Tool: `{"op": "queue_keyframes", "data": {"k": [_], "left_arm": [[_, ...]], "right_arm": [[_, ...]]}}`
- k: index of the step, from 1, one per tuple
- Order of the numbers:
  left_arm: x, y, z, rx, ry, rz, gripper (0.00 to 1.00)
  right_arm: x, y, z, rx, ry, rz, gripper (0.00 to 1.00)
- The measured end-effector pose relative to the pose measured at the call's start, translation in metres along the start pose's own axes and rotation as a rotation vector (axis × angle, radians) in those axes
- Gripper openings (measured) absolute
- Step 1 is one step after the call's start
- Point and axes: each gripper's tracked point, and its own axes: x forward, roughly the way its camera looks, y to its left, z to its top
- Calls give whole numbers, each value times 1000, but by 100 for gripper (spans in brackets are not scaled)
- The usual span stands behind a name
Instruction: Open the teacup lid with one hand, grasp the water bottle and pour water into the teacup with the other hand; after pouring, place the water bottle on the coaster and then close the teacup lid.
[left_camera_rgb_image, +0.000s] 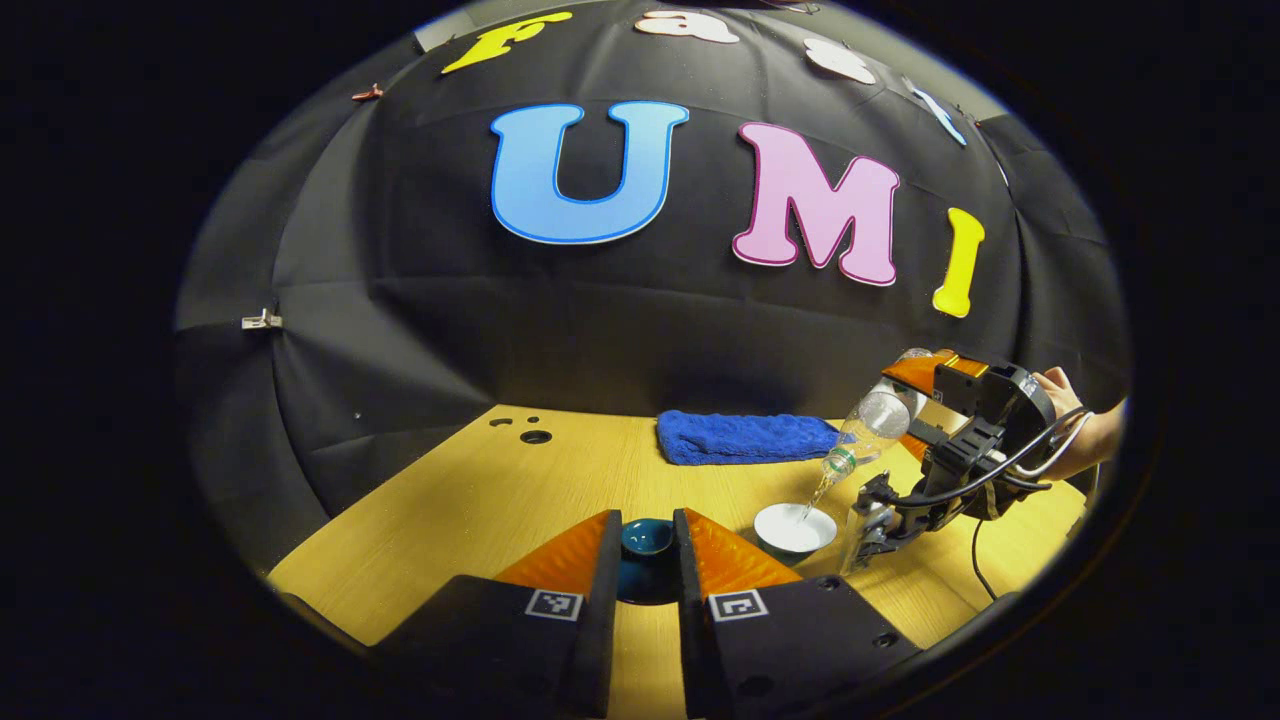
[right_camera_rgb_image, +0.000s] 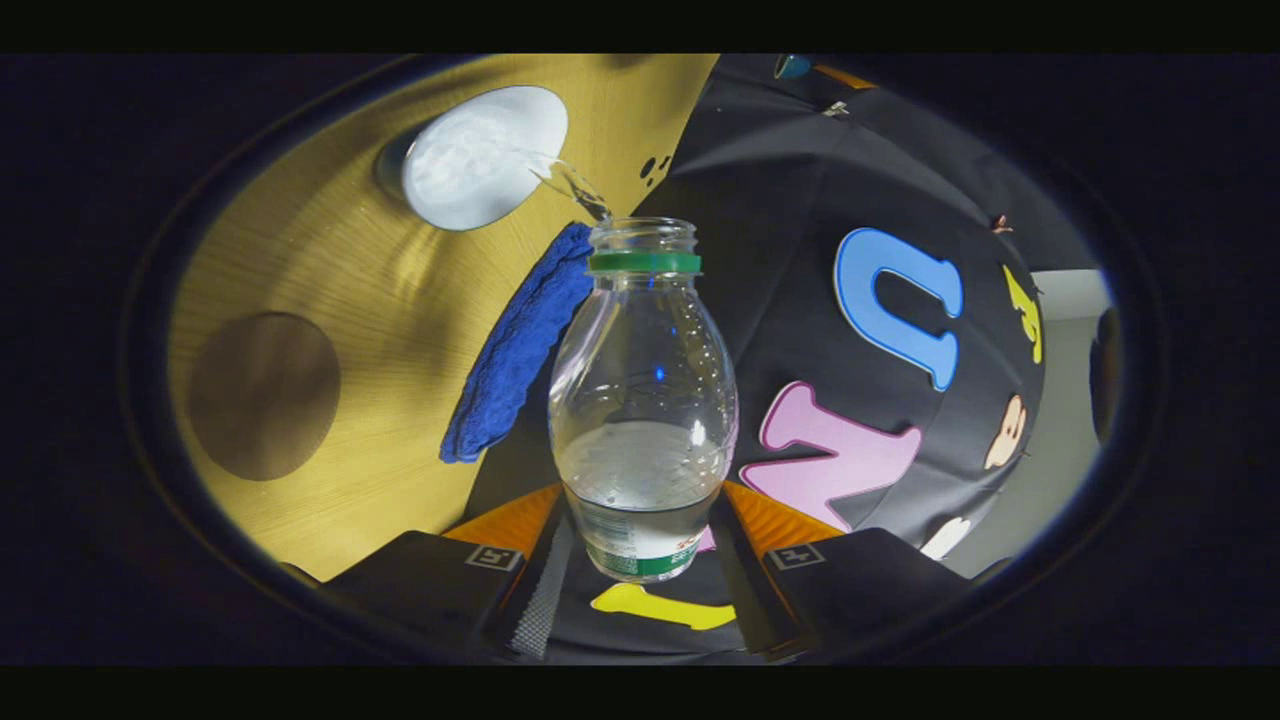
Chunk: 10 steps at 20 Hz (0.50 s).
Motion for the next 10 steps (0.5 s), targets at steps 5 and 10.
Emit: {"op": "queue_keyframes", "data": {"k": [5, 10], "left_arm": [[-3, 0, 2, -8, -9, 4, 31], [-5, 4, 5, -9, -24, 8, 31]], "right_arm": [[1, -13, 7, -73, -53, -49, 73], [3, -26, 13, -118, -81, -97, 73]]}}
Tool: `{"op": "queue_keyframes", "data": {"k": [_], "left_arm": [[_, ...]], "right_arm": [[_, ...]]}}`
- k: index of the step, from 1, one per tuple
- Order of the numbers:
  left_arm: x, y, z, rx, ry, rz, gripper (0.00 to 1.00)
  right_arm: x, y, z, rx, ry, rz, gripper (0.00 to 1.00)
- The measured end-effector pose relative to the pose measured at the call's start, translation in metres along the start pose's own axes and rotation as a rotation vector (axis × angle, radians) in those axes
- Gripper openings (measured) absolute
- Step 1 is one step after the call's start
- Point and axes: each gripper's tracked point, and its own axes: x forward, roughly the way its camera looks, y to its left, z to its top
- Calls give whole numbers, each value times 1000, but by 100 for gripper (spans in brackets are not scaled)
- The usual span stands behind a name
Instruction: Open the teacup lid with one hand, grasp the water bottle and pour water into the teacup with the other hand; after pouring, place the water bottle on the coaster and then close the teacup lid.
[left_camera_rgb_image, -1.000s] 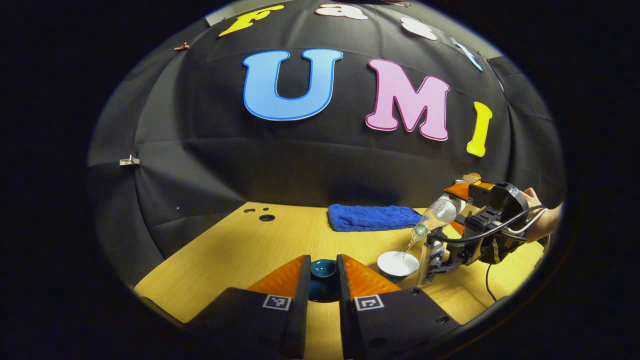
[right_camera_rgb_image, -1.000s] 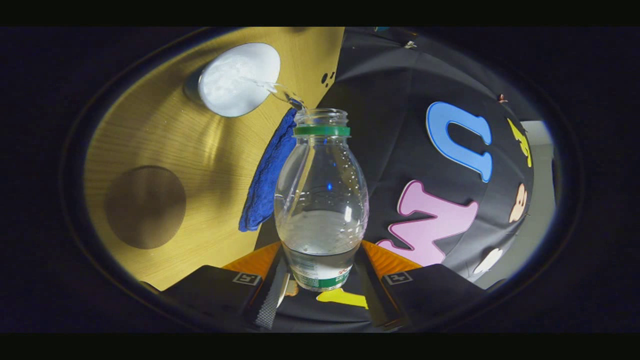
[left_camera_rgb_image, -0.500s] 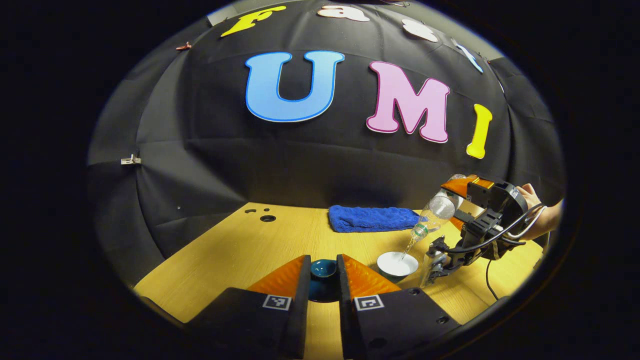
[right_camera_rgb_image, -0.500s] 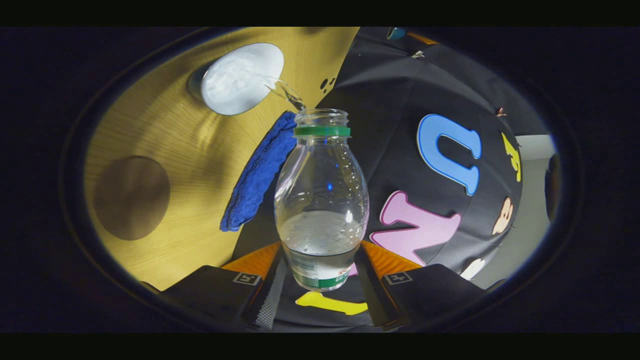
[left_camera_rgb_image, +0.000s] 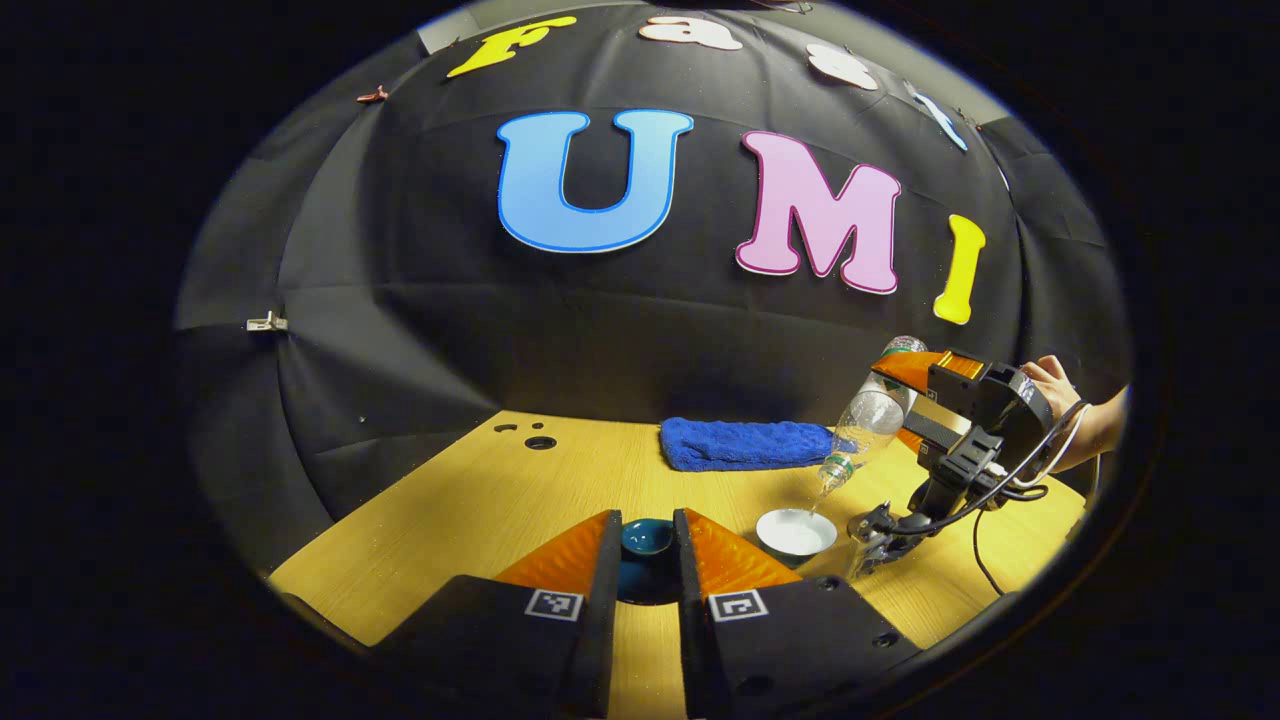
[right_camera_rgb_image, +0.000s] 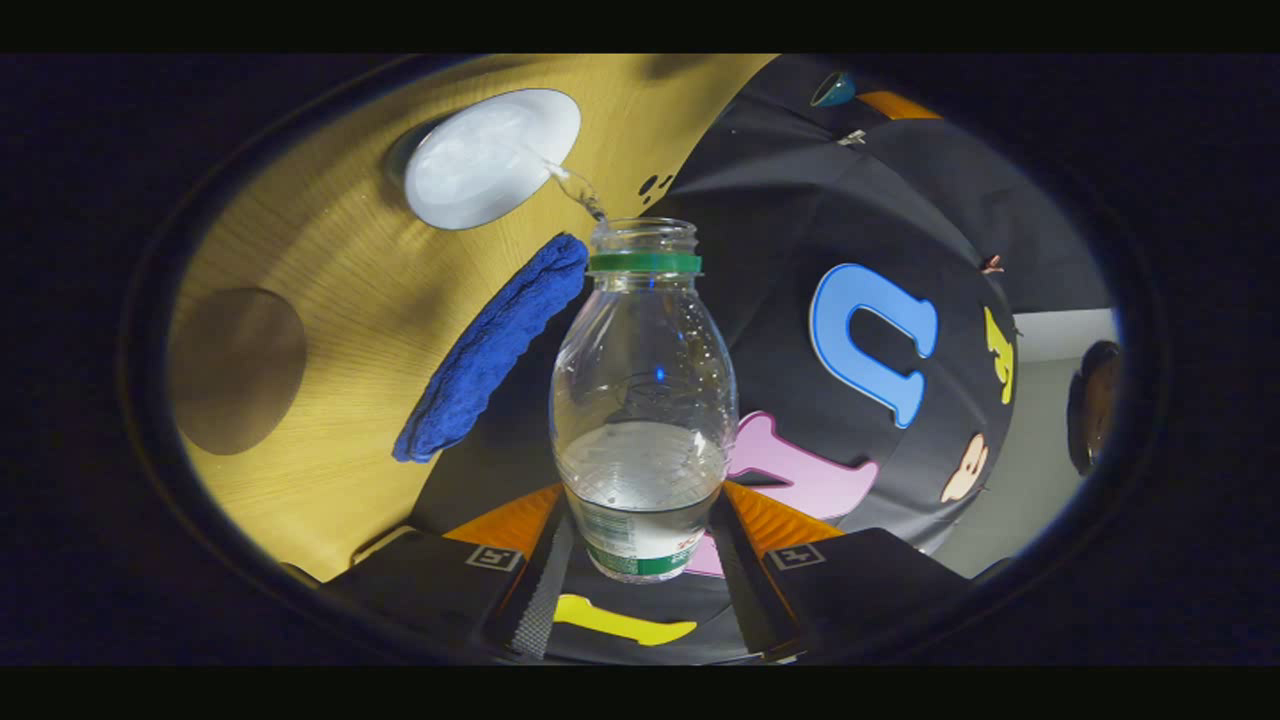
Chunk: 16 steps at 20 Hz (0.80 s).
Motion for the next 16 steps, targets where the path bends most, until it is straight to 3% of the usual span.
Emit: {"op": "queue_keyframes", "data": {"k": [10, 12, 14, 16], "left_arm": [[-4, 5, 4, -5, -16, 18, 31], [-4, 1, 4, -3, -16, 12, 31], [-3, -2, 3, -1, -15, 8, 31], [-3, -5, 2, -1, -9, 2, 31]], "right_arm": [[6, -27, -3, -87, -37, -125, 73], [5, -27, -6, -73, -31, -116, 70], [4, -23, -4, -46, -36, -96, 73], [0, 0, -3, 87, -7, 9, 73]]}}
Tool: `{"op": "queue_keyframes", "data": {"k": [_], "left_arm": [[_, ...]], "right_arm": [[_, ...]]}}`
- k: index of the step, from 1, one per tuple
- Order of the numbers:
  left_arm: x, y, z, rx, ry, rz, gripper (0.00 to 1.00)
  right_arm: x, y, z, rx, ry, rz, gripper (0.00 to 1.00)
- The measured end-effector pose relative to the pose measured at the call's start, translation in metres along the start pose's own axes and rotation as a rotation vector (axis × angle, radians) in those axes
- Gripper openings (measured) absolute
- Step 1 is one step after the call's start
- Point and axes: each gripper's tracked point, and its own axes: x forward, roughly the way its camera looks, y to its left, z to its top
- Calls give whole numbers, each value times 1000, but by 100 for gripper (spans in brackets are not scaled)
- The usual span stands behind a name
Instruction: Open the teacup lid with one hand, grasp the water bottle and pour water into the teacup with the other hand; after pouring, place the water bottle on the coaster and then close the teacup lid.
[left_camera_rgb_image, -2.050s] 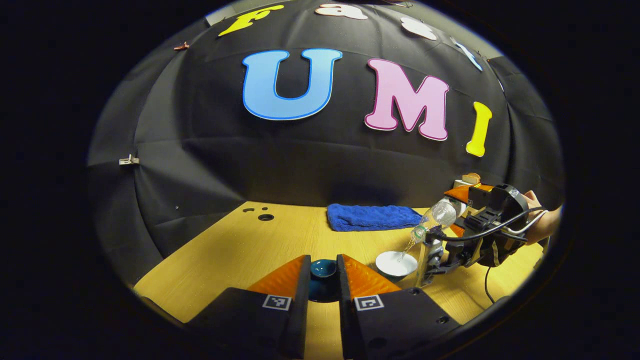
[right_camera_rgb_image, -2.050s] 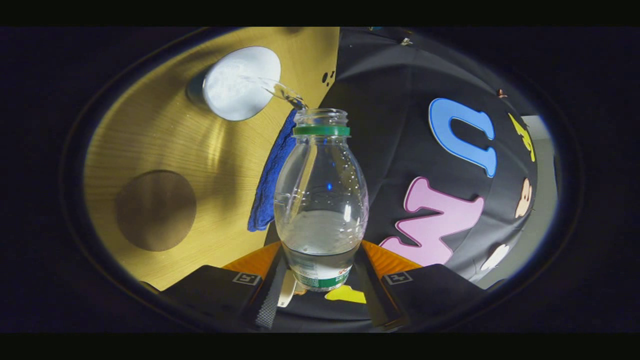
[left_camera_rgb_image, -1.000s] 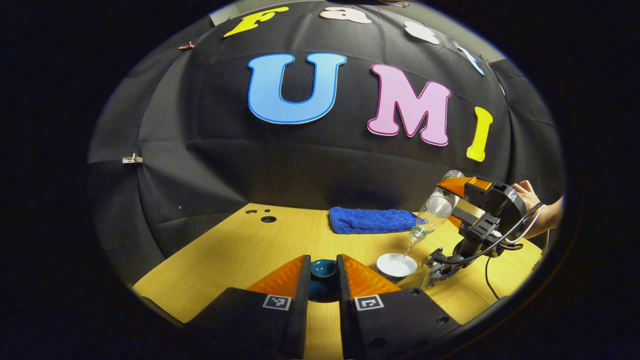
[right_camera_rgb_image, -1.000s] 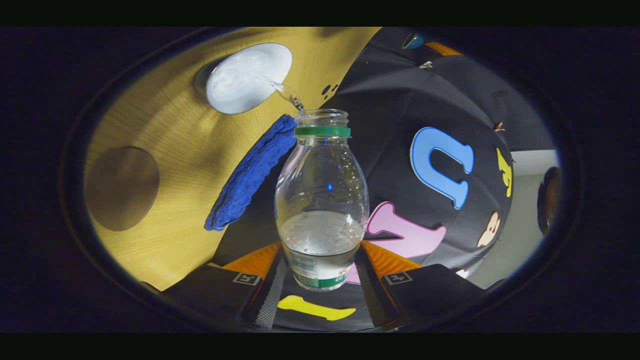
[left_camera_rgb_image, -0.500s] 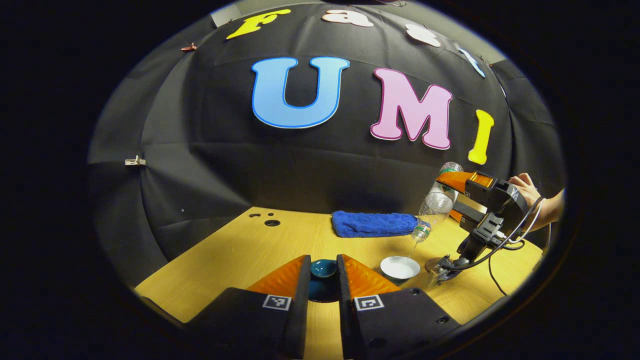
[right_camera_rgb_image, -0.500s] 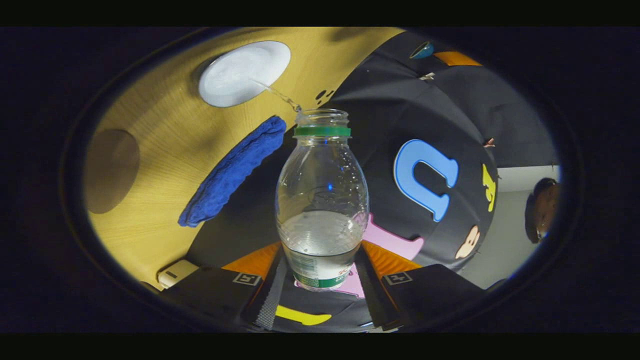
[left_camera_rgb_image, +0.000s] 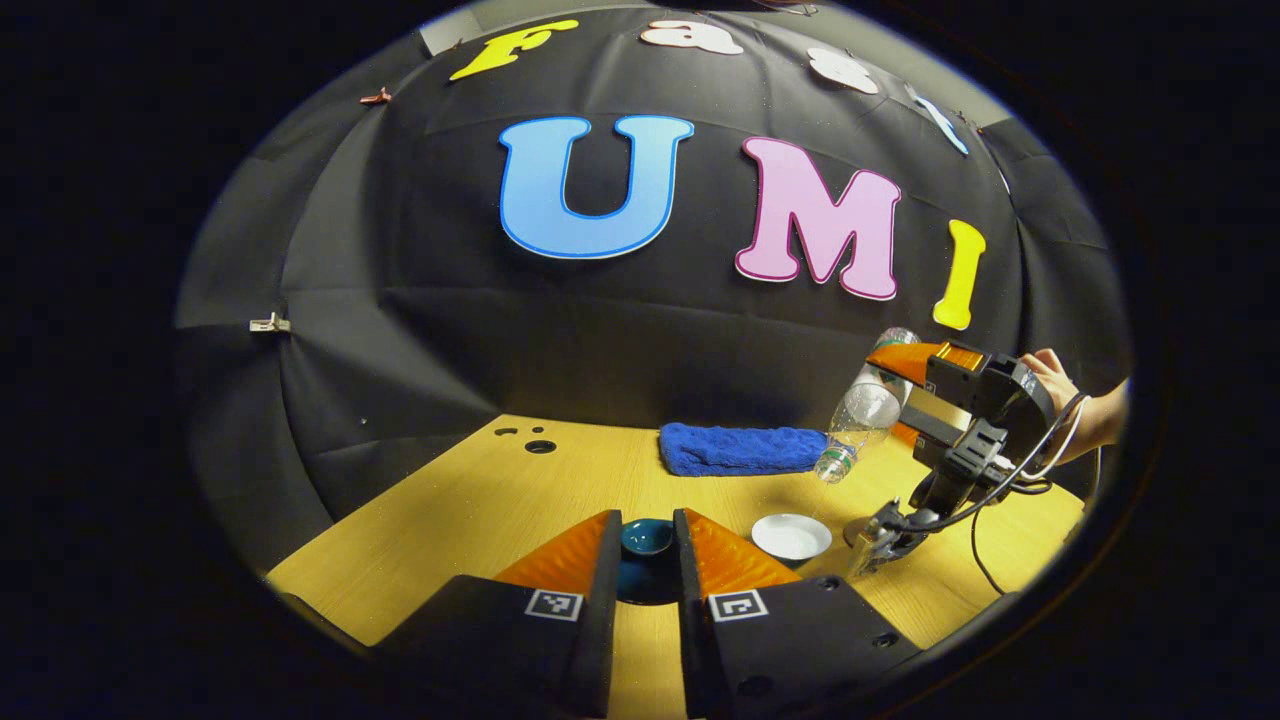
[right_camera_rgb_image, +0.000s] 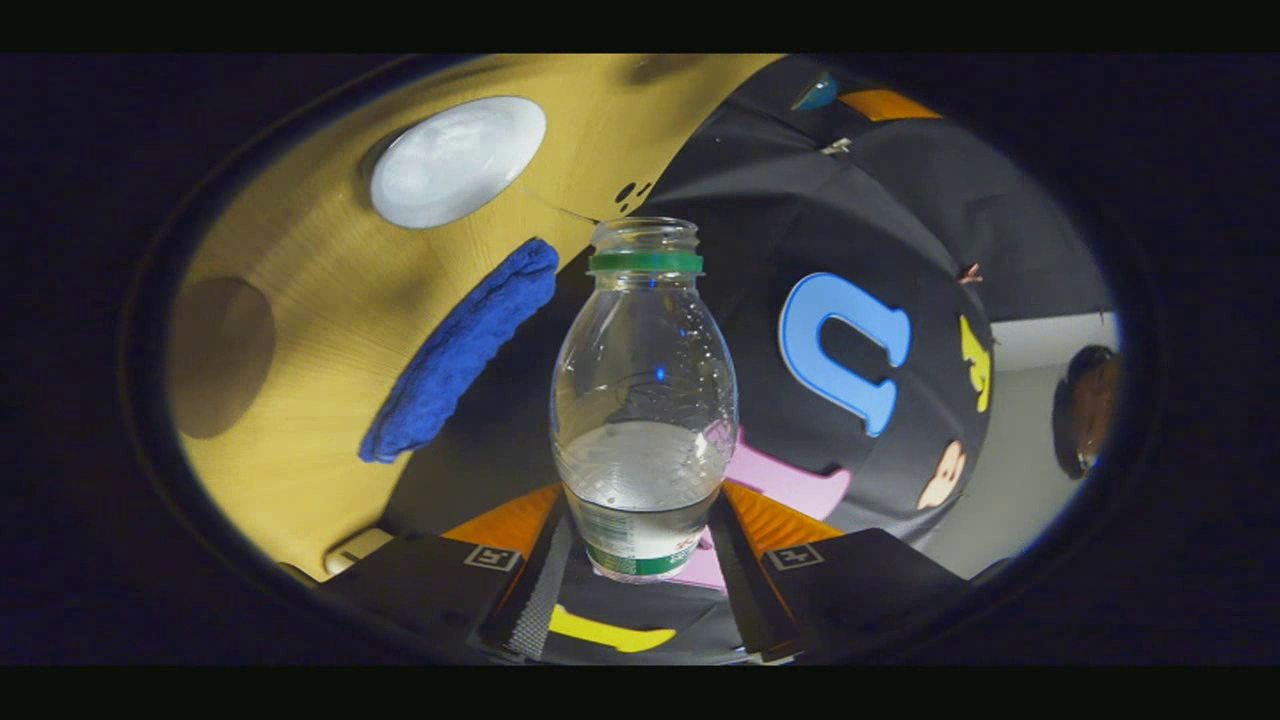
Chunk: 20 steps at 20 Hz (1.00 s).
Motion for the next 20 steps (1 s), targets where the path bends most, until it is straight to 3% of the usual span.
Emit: {"op": "queue_keyframes", "data": {"k": [5, 6, 10, 12, 13, 20], "left_arm": [[4, -7, -5, 6, 8, -15, 28], [5, -8, -6, 5, 10, -17, 31], [9, -14, -11, 11, 24, -25, 31], [11, -18, -9, 24, 24, -32, 28], [13, -20, -7, 27, 22, -37, 31], [25, -38, 4, 38, 2, -71, 31]], "right_arm": [[-16, 57, 6, 375, 102, 192, 74], [-19, 65, 7, 470, 126, 224, 74], [-35, 70, 22, 840, 160, 326, 74], [-36, 63, 33, 1006, 137, 358, 74], [-38, 59, 35, 1100, 131, 373, 75], [-46, 49, 32, 1755, 164, 412, 74]]}}
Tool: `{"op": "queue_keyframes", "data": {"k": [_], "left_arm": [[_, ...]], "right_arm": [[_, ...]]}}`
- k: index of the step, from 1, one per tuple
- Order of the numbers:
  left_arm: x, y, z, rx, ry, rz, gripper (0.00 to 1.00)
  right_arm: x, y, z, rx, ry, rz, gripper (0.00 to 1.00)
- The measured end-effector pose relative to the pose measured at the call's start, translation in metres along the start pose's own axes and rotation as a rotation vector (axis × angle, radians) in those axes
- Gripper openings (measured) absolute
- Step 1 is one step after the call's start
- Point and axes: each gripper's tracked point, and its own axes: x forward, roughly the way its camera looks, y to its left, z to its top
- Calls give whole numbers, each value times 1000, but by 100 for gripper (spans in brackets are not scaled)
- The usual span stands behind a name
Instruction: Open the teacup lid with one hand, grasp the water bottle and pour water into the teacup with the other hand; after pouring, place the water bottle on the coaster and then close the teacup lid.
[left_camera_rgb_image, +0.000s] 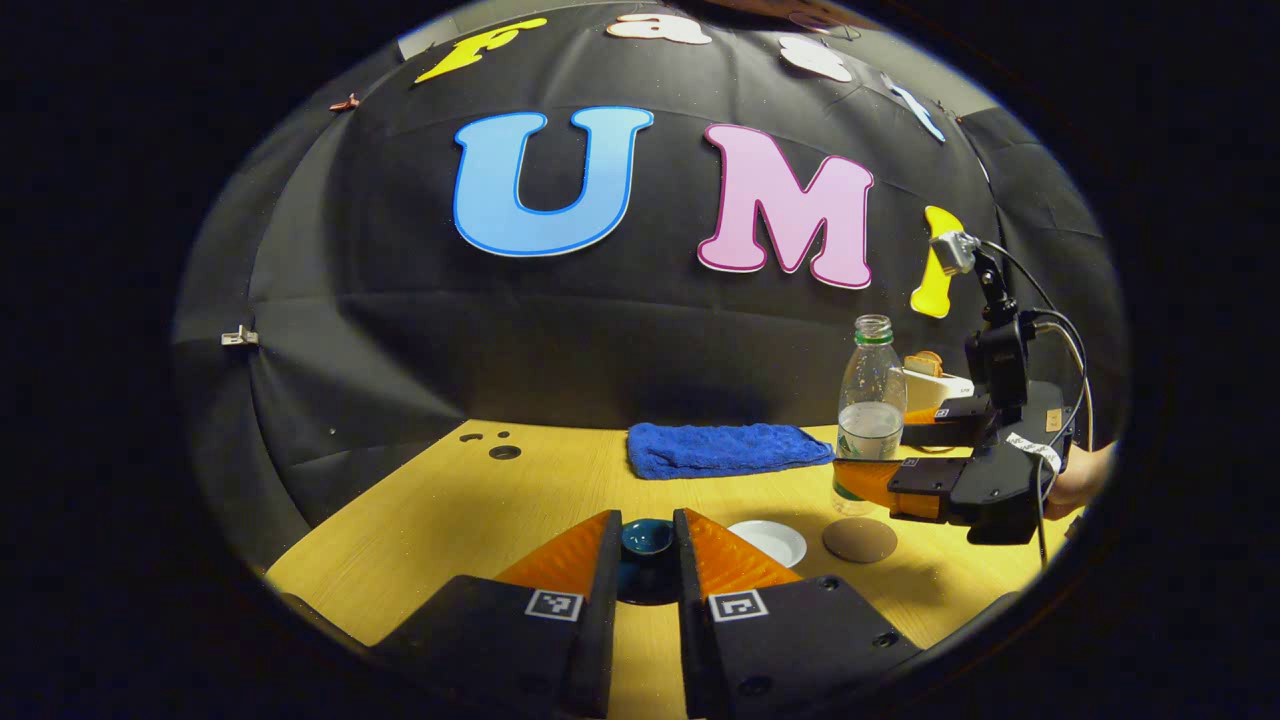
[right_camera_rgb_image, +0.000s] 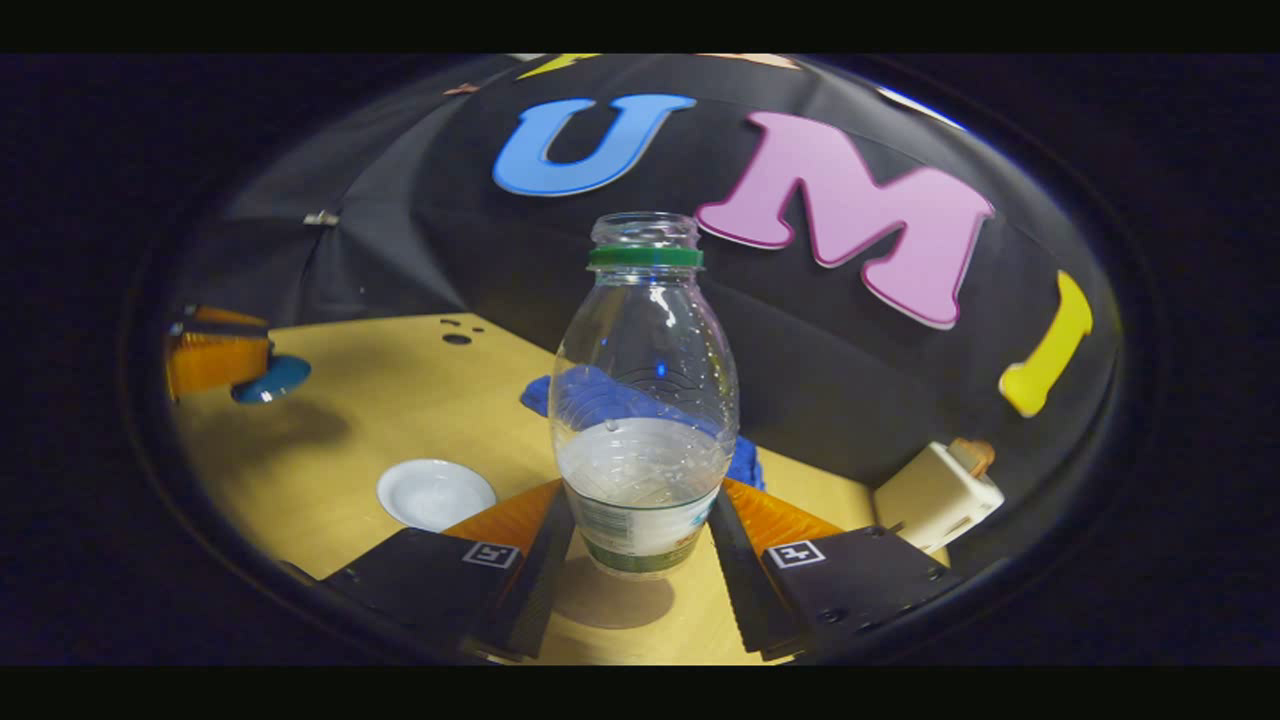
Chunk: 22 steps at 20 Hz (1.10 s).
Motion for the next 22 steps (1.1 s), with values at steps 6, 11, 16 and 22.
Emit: {"op": "queue_keyframes", "data": {"k": [6, 11, 16, 22], "left_arm": [[14, -19, -2, 3, 3, -40, 31], [19, -29, -9, 24, 17, -58, 31], [22, -32, -12, 27, 23, -60, 31], [25, -38, -17, 25, 29, -72, 31]], "right_arm": [[4, -13, -15, 191, -14, -5, 74], [10, -15, -23, 219, -1, -7, 75], [9, -17, -20, 245, 26, -10, 75], [10, -17, -21, 269, 42, -8, 75]]}}
